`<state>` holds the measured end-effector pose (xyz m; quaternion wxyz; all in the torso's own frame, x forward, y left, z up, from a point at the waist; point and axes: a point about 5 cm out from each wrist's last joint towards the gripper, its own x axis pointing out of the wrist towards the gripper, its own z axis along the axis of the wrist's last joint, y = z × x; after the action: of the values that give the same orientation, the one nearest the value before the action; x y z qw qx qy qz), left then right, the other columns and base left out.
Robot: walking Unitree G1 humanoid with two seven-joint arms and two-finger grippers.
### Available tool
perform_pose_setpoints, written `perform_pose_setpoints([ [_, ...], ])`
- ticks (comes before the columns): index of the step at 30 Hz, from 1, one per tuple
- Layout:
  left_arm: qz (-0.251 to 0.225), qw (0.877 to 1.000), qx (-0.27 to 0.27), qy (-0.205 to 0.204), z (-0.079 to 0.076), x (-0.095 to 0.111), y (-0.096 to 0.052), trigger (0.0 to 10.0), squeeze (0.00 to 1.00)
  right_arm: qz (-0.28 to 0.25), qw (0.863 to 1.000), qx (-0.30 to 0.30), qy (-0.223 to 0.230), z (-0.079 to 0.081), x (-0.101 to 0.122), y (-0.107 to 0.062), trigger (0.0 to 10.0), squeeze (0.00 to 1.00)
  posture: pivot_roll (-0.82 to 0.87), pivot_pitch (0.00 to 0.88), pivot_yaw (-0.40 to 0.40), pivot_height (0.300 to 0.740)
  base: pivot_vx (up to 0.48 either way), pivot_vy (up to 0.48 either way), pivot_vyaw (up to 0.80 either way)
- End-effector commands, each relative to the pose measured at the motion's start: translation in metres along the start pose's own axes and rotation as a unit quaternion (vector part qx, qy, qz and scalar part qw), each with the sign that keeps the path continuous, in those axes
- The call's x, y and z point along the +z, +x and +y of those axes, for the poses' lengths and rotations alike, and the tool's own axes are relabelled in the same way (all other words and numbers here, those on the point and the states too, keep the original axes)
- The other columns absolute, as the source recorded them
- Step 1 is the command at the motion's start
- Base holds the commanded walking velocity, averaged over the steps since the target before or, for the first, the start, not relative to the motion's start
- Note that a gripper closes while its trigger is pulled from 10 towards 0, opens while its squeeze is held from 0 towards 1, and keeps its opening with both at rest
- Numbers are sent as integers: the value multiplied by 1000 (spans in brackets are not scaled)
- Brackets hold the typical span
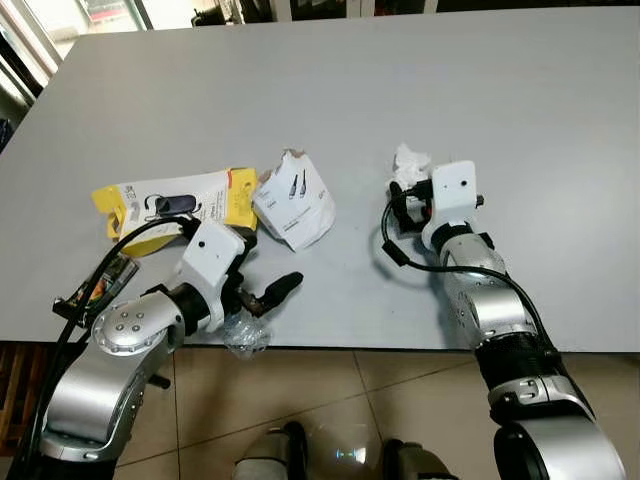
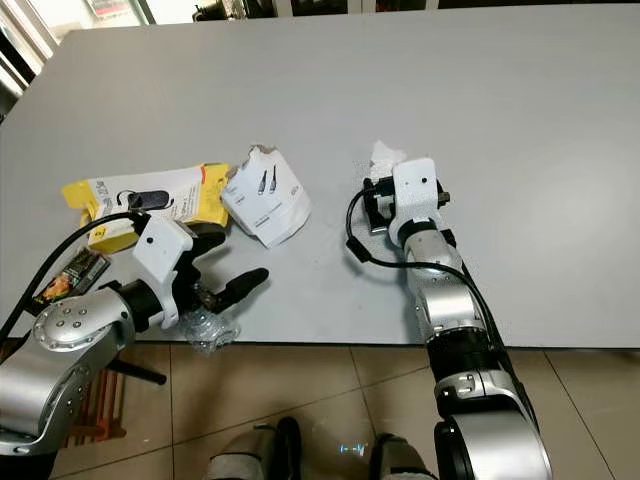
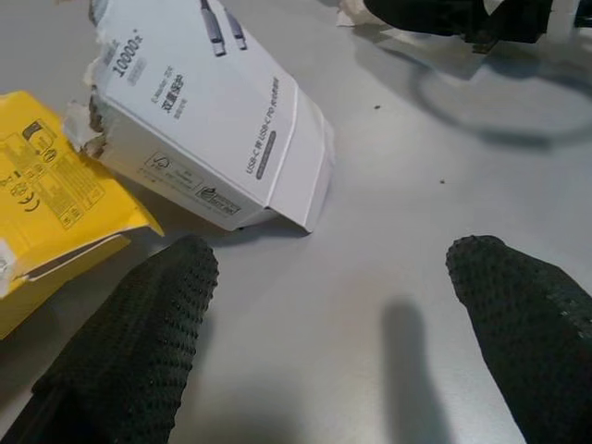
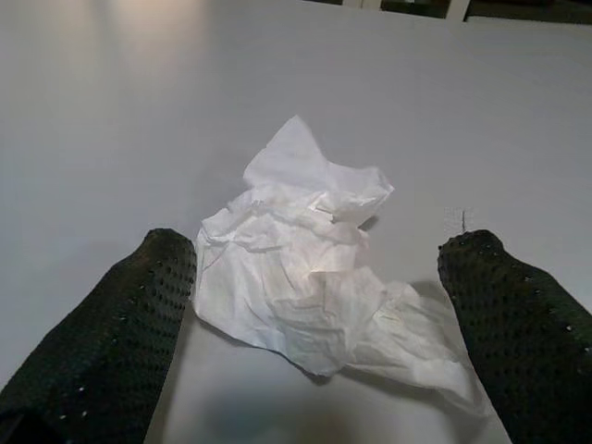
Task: Picking trash to rubbish bin
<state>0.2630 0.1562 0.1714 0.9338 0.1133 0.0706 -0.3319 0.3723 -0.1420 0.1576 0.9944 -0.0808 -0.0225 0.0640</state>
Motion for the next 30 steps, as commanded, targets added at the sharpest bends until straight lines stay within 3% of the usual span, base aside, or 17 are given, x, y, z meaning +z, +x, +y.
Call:
perform_pose_setpoints([
  [1,2,1000,-4,0,-4,0,-2,10000,0,-2,1000,8,18,1,-1,2,10000,0,186,249,91,740,0,0,0],
  [4,3,1000,-4,0,-4,0,-2,10000,0,-1,999,16,29,3,-2,3,10000,0,187,253,91,740,0,0,0],
  [5,3,1000,-5,0,-4,0,-2,10000,0,1,999,18,31,5,-3,4,4549,0,187,253,91,740,0,0,0],
  [6,3,1000,-5,0,-4,0,-2,10000,0,1,999,18,31,5,-3,4,4549,0,187,253,91,740,0,0,0],
  [7,4,1000,-5,0,-4,0,-3,10000,0,0,999,24,36,7,-3,5,0,0,188,254,90,740,0,0,0],
  [15,6,1000,-5,2,-4,0,-3,10000,0,3,998,33,44,13,-8,5,0,0,192,251,92,740,0,0,0],
  [30,4,1000,-10,7,-4,1,0,10000,0,5,998,28,52,8,-12,5,0,0,186,234,93,740,0,0,0],
])
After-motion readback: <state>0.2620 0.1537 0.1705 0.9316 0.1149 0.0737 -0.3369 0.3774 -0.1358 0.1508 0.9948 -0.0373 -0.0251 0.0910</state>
